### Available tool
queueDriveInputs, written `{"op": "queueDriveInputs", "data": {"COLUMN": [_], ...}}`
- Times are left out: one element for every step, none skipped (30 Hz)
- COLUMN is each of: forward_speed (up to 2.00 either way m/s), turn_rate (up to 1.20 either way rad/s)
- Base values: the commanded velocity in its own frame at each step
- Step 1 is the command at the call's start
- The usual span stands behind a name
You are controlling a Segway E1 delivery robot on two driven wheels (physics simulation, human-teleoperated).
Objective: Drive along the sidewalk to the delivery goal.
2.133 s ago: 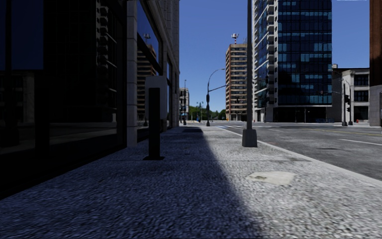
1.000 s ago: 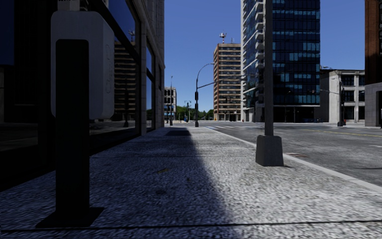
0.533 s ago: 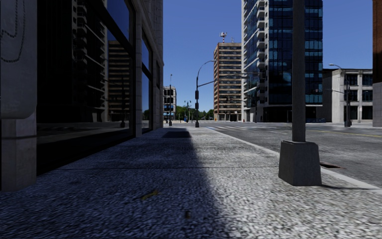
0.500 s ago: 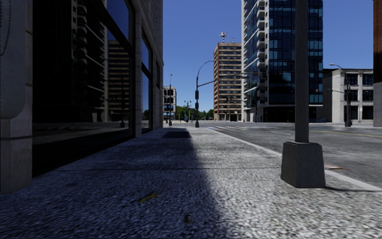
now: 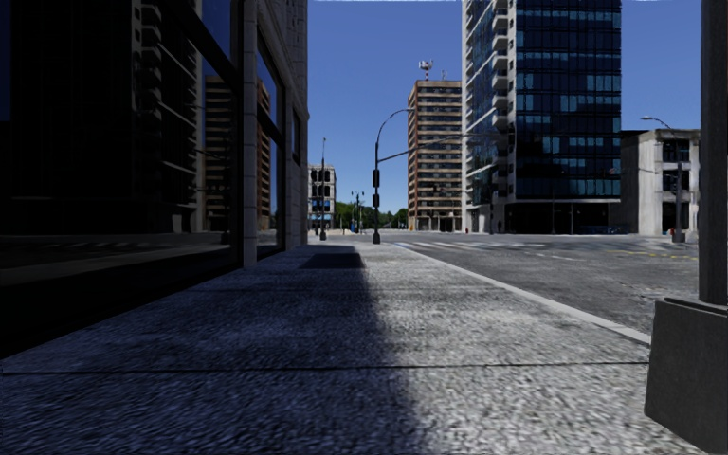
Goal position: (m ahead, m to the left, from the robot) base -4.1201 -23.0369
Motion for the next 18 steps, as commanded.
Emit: {"op": "queueDriveInputs", "data": {"forward_speed": [2.00, 2.00, 2.00, 2.00, 2.00, 2.00, 2.00, 2.00, 2.00, 2.00, 2.00, 2.00, 2.00, 2.00, 2.00, 2.00, 2.00, 2.00], "turn_rate": [0.00, 0.00, 0.00, 0.00, 0.00, 0.00, 0.00, 0.00, 0.01, 0.01, 0.08, 0.10, 0.12, 0.14, 0.14, 0.17, 0.18, 0.20]}}
